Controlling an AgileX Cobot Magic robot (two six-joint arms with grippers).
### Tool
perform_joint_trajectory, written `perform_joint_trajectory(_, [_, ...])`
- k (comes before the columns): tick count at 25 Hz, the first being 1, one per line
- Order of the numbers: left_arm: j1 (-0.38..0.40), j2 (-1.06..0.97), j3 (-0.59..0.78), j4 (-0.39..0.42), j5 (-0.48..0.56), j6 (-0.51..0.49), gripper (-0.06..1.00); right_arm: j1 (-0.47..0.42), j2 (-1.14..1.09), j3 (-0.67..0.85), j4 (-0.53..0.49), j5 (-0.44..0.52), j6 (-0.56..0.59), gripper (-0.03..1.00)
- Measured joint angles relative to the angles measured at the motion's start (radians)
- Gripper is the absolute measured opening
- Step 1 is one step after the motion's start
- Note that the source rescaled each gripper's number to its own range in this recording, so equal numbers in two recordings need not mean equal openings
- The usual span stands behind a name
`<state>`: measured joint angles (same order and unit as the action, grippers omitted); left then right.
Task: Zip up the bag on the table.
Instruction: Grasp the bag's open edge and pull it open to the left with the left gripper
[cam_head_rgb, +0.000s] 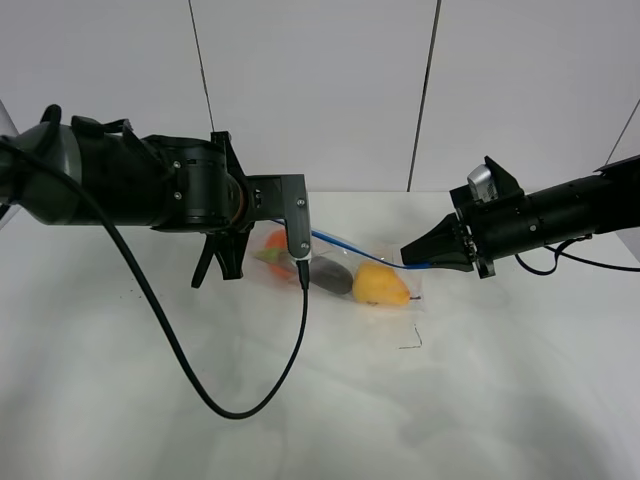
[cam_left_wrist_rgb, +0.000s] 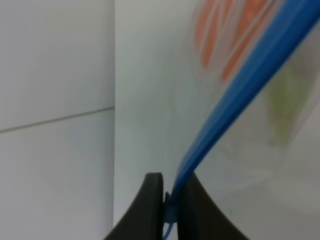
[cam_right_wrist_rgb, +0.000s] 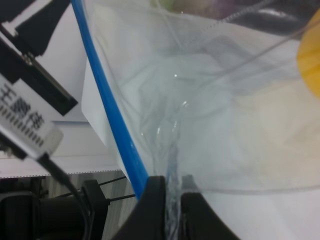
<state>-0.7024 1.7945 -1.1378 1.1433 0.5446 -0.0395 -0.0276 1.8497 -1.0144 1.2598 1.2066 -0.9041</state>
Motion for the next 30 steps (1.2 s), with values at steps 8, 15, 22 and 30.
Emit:
perform_joint_trajectory(8, [0.06,0.0,0.004,-0.004,-0.012,0.0,0.0,0.0,0.0,0.0,-0.003,0.0,0.0,0.0])
perform_joint_trajectory(15, [0.089,0.0,0.004,-0.006,-0.025,0.0,0.0,0.0,0.0,0.0,-0.005,0.0,0.0,0.0])
perform_joint_trajectory(22, [0.117,0.0,0.004,-0.007,-0.03,0.0,0.0,0.0,0.0,0.0,-0.005,0.0,0.0,0.0])
perform_joint_trajectory(30, [0.136,0.0,0.004,-0.023,-0.052,0.0,0.0,0.0,0.0,0.0,0.005,-0.001,0.0,0.0])
